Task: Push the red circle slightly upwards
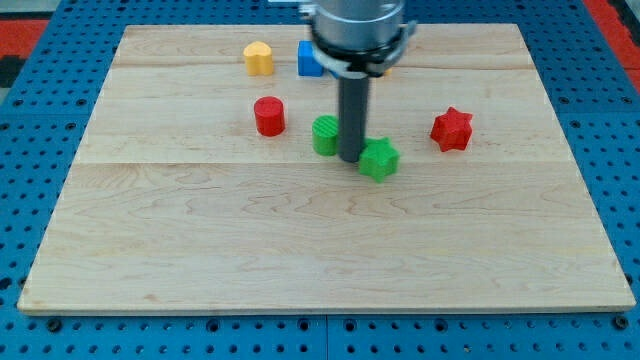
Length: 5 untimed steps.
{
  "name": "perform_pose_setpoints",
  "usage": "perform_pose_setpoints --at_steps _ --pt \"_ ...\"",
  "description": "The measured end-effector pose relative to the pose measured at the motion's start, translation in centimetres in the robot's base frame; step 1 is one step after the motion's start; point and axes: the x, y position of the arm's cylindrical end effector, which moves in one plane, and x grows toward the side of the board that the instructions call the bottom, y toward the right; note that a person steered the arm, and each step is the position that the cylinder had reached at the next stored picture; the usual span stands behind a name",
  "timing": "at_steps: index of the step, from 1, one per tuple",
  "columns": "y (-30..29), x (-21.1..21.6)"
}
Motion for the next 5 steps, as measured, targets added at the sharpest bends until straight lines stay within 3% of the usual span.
perform_pose_setpoints --at_steps 1,2,3,5 --pt "2.0 1.3" --pt "0.4 2.2" --pt "3.8 4.4" --pt "8.1 2.1"
